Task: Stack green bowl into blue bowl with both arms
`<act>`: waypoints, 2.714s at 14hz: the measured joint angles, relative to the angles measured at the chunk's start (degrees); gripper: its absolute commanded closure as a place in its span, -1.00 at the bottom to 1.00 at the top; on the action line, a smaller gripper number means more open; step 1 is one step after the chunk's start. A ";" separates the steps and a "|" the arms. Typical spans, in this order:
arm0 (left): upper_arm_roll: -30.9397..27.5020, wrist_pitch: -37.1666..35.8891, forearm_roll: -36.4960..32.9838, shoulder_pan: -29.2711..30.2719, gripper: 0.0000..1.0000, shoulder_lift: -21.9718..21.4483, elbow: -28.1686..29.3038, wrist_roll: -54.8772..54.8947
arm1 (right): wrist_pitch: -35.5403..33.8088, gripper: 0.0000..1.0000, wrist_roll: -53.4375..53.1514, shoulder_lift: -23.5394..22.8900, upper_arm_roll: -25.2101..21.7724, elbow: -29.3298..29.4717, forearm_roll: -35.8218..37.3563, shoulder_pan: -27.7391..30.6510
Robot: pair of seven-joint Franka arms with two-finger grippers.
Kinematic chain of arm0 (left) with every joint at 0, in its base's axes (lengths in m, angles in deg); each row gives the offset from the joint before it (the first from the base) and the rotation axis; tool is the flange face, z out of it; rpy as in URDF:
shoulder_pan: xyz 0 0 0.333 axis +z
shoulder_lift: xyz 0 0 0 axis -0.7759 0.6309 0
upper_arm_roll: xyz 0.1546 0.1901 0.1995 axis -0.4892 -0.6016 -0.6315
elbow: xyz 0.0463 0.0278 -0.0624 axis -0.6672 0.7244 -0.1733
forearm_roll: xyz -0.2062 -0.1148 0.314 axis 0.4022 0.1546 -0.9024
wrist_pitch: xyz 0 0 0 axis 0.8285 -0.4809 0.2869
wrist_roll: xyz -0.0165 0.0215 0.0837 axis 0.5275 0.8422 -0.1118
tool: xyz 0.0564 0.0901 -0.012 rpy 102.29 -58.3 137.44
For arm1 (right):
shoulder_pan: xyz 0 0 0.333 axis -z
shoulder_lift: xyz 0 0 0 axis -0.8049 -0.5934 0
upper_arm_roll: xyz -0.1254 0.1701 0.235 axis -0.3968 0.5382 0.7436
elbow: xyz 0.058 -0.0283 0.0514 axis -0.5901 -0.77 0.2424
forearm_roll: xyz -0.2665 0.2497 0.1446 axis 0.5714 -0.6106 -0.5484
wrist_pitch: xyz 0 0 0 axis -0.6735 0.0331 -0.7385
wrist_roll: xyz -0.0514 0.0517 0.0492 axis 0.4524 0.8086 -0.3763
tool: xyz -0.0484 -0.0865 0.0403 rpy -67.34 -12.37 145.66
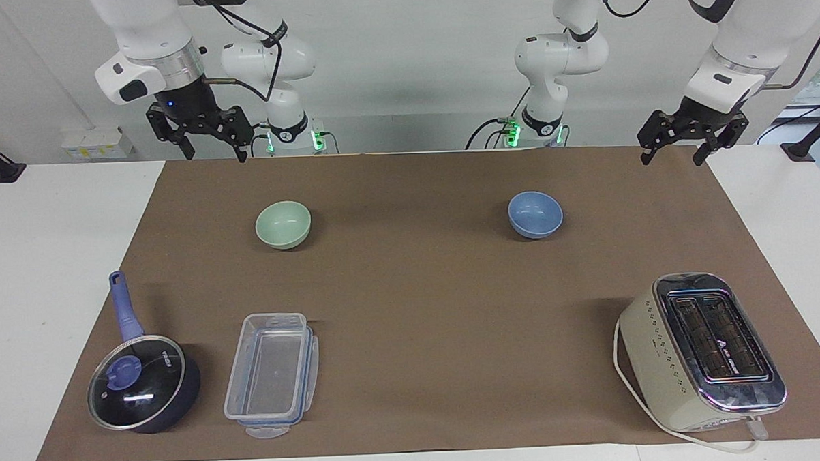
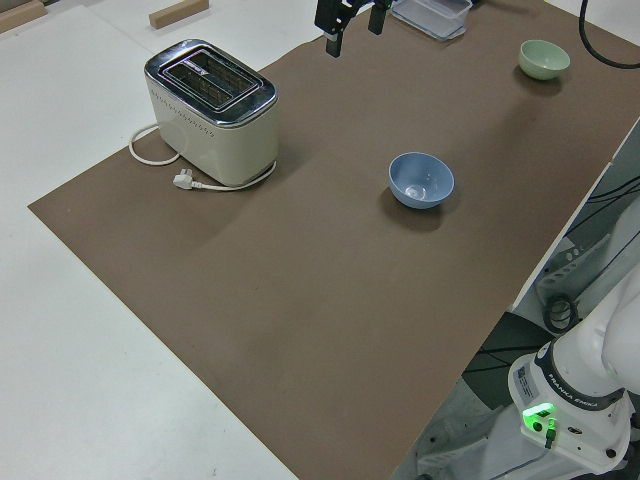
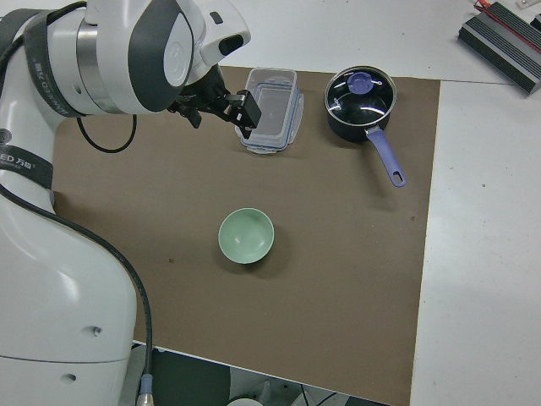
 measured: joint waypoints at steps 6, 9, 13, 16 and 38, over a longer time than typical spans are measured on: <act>0.19 0.16 0.16 -0.01 -1.00 -0.20 1.67 0.00 | 0.00 -1.00 0.00 0.00 -0.12 0.00 0.00 0.02; 0.19 0.77 0.29 -0.01 -1.00 -0.73 3.68 0.00 | 0.00 -1.00 0.00 0.00 -0.27 0.00 0.00 0.03; 0.25 4.88 0.41 -0.02 -1.00 -2.34 9.86 0.00 | 0.00 -1.00 0.00 0.00 -0.27 0.00 0.00 0.03; 0.35 10.13 1.50 -0.05 -1.00 -3.85 16.54 0.00 | 0.00 -1.00 0.00 0.00 -0.28 0.00 0.00 0.03; 0.96 46.16 10.11 -6.00 -1.00 -5.14 51.91 6.27 | 0.00 -1.00 0.00 0.00 -0.29 0.00 0.00 0.04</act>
